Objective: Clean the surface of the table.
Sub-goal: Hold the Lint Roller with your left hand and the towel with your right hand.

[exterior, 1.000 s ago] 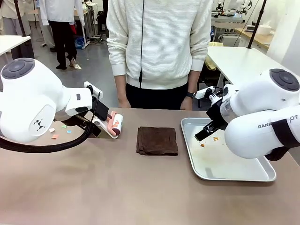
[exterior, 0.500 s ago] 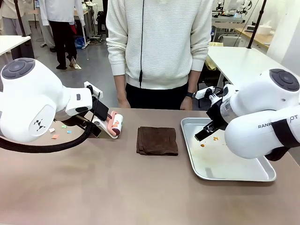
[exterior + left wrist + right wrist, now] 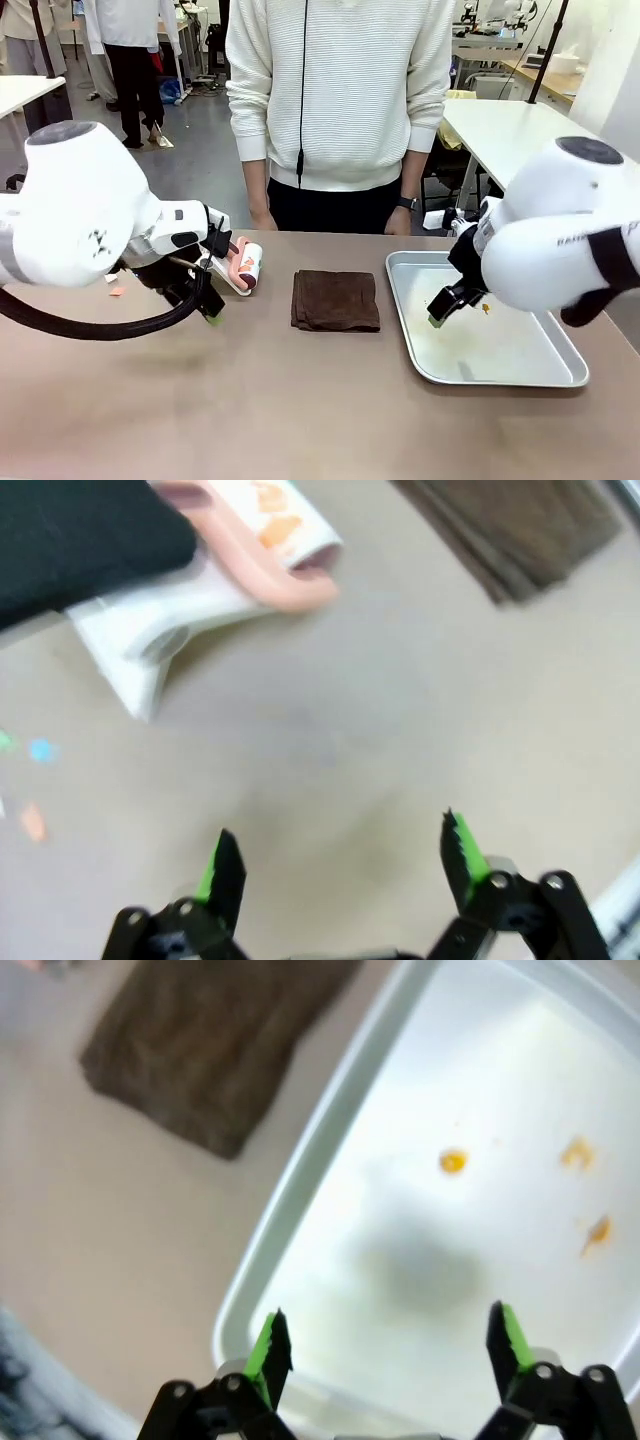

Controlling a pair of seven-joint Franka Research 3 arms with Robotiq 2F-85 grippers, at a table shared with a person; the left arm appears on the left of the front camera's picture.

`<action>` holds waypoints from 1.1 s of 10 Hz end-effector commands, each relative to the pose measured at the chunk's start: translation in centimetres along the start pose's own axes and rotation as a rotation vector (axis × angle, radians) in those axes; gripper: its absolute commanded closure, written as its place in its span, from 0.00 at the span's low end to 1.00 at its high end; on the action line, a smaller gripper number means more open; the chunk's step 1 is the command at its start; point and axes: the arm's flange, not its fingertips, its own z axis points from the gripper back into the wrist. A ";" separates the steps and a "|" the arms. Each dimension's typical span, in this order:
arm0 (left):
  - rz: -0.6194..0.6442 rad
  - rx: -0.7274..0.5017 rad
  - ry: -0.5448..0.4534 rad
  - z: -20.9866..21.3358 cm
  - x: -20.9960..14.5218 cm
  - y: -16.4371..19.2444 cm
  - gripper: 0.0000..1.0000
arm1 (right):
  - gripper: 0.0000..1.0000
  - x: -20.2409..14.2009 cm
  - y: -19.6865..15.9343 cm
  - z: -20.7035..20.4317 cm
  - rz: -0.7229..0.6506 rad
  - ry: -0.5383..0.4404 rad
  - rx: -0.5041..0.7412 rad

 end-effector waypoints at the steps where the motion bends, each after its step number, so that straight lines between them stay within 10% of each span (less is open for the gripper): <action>1: 0.145 -0.117 0.086 2.9 0.3 1.6 0.00 | 0.00 0.5 -0.6 4.5 -0.189 0.082 0.146; 5: 0.176 -0.643 -0.181 10.8 -5.6 6.7 0.00 | 0.00 -4.5 -5.6 9.0 -0.385 0.019 0.790; 11: 0.532 -0.741 -0.680 13.2 -24.3 18.1 0.00 | 0.00 -21.7 -16.8 10.4 -0.736 -0.391 0.999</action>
